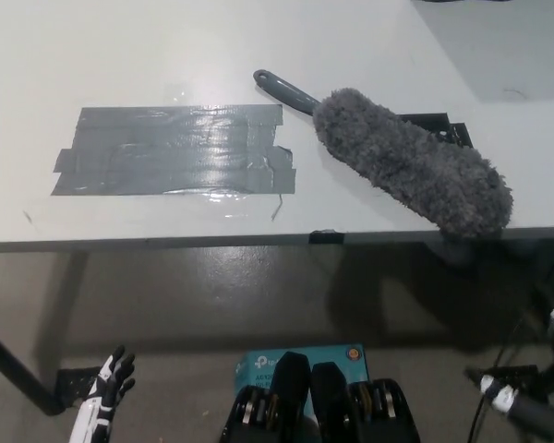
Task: A grey duster is kept infront of the robot in the middle of the table and the robot extends its right arm to grab the duster, picks it up and hands it to a person
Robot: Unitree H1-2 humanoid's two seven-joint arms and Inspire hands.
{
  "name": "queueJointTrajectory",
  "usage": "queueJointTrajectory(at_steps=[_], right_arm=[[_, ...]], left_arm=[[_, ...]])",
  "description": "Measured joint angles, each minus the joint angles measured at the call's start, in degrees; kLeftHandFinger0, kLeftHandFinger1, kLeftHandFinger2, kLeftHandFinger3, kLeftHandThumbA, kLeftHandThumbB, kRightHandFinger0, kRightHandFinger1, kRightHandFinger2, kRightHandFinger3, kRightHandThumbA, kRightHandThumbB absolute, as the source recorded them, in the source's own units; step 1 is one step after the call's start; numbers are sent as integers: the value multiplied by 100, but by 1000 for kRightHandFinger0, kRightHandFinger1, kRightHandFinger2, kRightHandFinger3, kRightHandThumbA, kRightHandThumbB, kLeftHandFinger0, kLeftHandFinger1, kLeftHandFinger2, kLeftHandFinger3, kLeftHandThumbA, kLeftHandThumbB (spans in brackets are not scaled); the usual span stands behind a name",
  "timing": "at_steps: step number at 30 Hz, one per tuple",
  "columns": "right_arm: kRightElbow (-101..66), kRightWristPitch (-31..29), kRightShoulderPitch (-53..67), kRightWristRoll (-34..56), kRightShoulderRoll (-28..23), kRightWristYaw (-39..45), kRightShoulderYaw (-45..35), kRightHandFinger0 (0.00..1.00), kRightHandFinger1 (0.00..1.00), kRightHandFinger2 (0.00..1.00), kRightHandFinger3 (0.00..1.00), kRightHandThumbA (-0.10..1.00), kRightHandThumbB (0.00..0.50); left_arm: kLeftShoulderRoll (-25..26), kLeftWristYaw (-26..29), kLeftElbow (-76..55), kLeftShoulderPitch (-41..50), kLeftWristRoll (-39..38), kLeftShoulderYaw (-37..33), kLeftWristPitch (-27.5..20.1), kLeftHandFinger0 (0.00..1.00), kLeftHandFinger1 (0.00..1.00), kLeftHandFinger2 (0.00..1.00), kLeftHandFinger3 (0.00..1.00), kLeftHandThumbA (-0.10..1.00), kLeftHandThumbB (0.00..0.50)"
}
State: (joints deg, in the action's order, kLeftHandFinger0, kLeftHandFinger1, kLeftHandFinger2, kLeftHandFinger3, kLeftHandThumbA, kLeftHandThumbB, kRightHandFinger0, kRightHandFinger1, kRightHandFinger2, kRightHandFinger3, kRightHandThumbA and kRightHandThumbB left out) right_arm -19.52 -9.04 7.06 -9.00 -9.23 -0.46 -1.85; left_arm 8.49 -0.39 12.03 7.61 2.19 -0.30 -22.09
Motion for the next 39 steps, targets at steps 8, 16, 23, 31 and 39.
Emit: queueJointTrajectory(at_steps=[8, 16, 23, 31, 39], right_arm=[[-485, 892, -1619, -517, -291, 142, -47, 1000, 1000, 1000, 1000, 729, 248], [381, 1921, -3544, -964, -585, 452, 235, 1000, 1000, 1000, 1000, 850, 345], [2392, 2588, -4952, -1264, -666, 794, 785, 1000, 1000, 1000, 1000, 898, 450], [4756, 3027, -5920, -1440, -608, 1079, 1387, 1000, 1000, 1000, 1000, 1000, 481], [6983, 3272, -6962, -1492, -436, 1693, 1997, 1000, 1000, 1000, 1000, 1000, 500]], left_arm=[[-3, 8, 63, -101, 91, 0, -48, 1000, 1000, 1000, 1000, 1000, 404], [-3, 9, 228, -237, 132, 12, -50, 1000, 1000, 1000, 1000, 1000, 397], [-5, 12, 261, -271, 200, 9, -52, 1000, 1000, 1000, 1000, 1000, 410], [-5, 15, 262, -276, 260, 12, -63, 1000, 1000, 1000, 1000, 1000, 412], [-2, 25, 253, -328, 380, 13, -190, 1000, 1000, 1000, 1000, 1000, 415]])
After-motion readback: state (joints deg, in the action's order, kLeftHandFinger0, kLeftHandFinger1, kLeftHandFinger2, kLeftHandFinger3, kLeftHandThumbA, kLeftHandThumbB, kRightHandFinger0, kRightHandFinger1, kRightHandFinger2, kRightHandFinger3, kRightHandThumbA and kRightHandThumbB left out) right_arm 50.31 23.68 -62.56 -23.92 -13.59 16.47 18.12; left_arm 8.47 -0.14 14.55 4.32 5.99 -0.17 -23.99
